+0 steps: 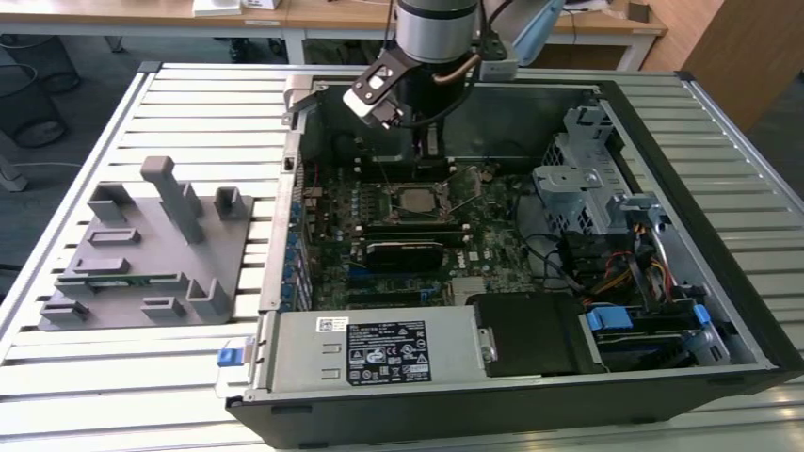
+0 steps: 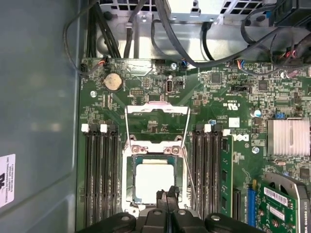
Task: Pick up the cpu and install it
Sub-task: 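Close the cpu cover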
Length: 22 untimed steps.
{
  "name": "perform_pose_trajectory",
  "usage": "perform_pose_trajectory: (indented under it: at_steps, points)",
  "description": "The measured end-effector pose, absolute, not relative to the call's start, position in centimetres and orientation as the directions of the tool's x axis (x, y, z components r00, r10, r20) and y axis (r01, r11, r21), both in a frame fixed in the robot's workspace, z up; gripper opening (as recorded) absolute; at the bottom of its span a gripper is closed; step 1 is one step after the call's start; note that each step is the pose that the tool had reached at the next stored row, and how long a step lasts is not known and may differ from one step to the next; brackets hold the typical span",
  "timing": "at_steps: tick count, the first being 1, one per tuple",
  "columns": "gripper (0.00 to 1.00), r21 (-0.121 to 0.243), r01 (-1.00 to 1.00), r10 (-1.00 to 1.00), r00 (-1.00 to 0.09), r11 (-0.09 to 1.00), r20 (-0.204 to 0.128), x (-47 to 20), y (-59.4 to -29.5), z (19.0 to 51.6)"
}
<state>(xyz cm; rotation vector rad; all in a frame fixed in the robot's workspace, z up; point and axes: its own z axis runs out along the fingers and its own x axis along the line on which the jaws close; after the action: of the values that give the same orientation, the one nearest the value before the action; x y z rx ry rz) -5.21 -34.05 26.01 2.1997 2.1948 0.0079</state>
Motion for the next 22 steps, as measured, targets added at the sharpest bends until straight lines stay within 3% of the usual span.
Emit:
perform_pose_trajectory:
  at_steps: [22]
  points:
    - [0.11, 0.028, 1.000, 1.000, 0.002, -0.002, -0.020, -3.8, -35.0, 26.6]
